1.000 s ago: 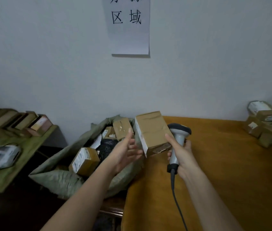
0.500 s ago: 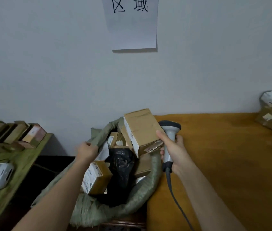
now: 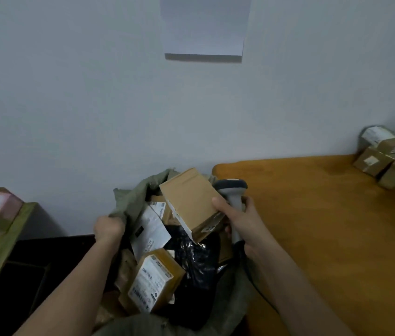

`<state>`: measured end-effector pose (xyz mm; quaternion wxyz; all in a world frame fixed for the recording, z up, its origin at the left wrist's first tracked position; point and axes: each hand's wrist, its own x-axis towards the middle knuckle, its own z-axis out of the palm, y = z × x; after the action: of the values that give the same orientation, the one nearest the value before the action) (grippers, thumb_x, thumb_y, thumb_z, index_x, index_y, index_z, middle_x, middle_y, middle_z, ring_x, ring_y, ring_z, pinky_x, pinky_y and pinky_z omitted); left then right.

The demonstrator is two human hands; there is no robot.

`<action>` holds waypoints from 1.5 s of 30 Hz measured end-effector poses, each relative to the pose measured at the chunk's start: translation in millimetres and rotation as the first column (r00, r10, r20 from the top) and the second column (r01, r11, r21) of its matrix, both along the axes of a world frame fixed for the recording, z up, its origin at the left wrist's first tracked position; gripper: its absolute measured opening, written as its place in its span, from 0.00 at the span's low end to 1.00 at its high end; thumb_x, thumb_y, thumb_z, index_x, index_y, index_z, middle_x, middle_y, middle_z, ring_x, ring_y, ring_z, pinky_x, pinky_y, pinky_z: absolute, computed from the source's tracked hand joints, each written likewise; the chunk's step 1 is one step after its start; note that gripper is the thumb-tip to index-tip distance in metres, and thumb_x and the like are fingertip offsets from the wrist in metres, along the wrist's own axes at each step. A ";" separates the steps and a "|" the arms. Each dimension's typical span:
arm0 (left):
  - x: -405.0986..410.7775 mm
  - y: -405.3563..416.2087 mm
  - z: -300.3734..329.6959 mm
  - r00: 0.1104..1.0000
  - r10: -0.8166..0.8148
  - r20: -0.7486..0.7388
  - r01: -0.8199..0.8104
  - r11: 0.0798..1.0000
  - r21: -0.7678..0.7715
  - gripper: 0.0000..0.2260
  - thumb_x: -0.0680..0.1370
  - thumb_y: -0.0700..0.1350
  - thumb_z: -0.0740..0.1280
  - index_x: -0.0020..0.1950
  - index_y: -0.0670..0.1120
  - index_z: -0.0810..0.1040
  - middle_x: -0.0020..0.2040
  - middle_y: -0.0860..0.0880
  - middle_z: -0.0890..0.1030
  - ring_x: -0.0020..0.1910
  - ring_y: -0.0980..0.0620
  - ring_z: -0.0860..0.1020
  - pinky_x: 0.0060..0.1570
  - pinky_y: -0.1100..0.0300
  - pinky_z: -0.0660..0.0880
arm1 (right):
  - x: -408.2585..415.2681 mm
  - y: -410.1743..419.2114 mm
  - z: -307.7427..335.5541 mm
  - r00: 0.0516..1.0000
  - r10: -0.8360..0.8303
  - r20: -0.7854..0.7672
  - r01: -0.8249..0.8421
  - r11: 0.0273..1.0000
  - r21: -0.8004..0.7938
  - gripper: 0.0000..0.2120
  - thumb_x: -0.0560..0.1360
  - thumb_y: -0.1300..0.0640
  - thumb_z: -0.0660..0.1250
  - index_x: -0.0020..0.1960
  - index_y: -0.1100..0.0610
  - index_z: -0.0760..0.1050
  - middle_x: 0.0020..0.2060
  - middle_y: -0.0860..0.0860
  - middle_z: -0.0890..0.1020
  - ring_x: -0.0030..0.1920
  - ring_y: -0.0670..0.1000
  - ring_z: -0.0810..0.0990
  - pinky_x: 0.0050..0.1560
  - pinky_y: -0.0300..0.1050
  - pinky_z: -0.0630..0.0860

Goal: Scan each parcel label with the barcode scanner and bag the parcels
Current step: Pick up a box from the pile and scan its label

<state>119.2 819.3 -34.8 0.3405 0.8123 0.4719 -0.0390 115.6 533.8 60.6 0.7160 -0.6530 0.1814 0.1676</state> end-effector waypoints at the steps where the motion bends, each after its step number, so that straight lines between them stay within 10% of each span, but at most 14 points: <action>1: 2.2 4.6 1.9 0.997 0.057 0.051 -0.057 0.998 -0.001 0.15 0.81 0.34 0.56 0.63 0.25 0.70 0.62 0.29 0.74 0.62 0.31 0.73 0.55 0.47 0.70 | 1.9 6.7 -1.6 1.000 0.005 0.008 -0.005 1.000 -0.005 0.32 0.70 0.49 0.77 0.67 0.50 0.65 0.53 0.54 0.80 0.38 0.50 0.78 0.31 0.41 0.74; 8: 15.5 24.6 31.4 0.907 0.338 0.250 -0.312 0.940 -0.137 0.18 0.83 0.39 0.54 0.68 0.29 0.67 0.67 0.32 0.72 0.64 0.33 0.72 0.61 0.46 0.70 | 15.2 33.2 -21.3 0.999 0.029 -0.027 -0.030 0.999 -0.028 0.24 0.73 0.57 0.75 0.65 0.54 0.70 0.41 0.55 0.80 0.25 0.47 0.72 0.25 0.40 0.71; 14: 11.7 18.0 29.0 0.986 0.033 0.166 -0.003 0.984 -0.178 0.28 0.74 0.63 0.67 0.55 0.37 0.77 0.53 0.40 0.77 0.55 0.40 0.77 0.50 0.54 0.70 | 19.6 -35.4 -35.9 0.943 -0.328 -0.058 0.301 0.914 -0.274 0.16 0.73 0.62 0.73 0.54 0.58 0.67 0.38 0.53 0.74 0.37 0.54 0.76 0.44 0.54 0.78; 18: 10.3 18.8 5.5 0.994 -0.107 0.023 0.109 0.984 -0.140 0.23 0.74 0.56 0.70 0.58 0.38 0.79 0.55 0.40 0.81 0.53 0.41 0.79 0.55 0.52 0.76 | 5.5 -60.8 -73.3 0.908 -0.319 -0.270 0.196 0.895 -0.400 0.24 0.69 0.56 0.78 0.57 0.59 0.68 0.44 0.57 0.78 0.43 0.58 0.79 0.45 0.57 0.79; 25: 11.7 3.1 19.5 0.987 -0.007 0.159 0.027 0.991 -0.129 0.18 0.82 0.45 0.59 0.65 0.34 0.73 0.63 0.33 0.75 0.62 0.35 0.73 0.60 0.48 0.70 | -16.7 -57.9 -92.8 0.883 -0.244 -0.401 0.167 0.962 -0.216 0.25 0.68 0.57 0.79 0.56 0.67 0.72 0.45 0.61 0.80 0.44 0.61 0.80 0.45 0.56 0.80; 34: 65.2 12.2 187.9 0.722 0.186 0.667 -0.189 0.980 -0.070 0.16 0.81 0.43 0.58 0.64 0.36 0.75 0.63 0.39 0.77 0.62 0.45 0.75 0.58 0.55 0.70 | 62.4 -64.4 31.6 0.903 -0.422 0.085 0.394 0.890 0.229 0.08 0.75 0.65 0.70 0.48 0.57 0.72 0.24 0.48 0.71 0.22 0.44 0.70 0.25 0.39 0.71; 39: 44.7 -26.1 163.2 0.848 0.102 0.519 -0.071 0.994 -0.079 0.17 0.83 0.44 0.56 0.65 0.34 0.73 0.65 0.37 0.75 0.65 0.40 0.73 0.57 0.55 0.68 | 56.8 -41.6 39.4 0.952 -0.304 -0.026 0.297 0.901 0.317 0.05 0.79 0.63 0.67 0.47 0.57 0.71 0.26 0.48 0.67 0.19 0.43 0.66 0.23 0.38 0.68; 45: 61.5 -22.6 178.9 0.717 0.258 0.647 -0.119 0.961 -0.251 0.18 0.83 0.48 0.56 0.63 0.38 0.76 0.58 0.44 0.78 0.59 0.47 0.76 0.50 0.60 0.67 | 53.9 -63.4 82.6 0.881 -0.393 0.265 0.165 0.779 0.605 0.09 0.79 0.65 0.65 0.55 0.53 0.70 0.28 0.47 0.68 0.26 0.44 0.67 0.29 0.38 0.69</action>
<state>180.7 796.8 144.2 0.5667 0.6817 0.3910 0.2474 169.5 470.4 143.2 0.9147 -0.3956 0.0790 -0.0250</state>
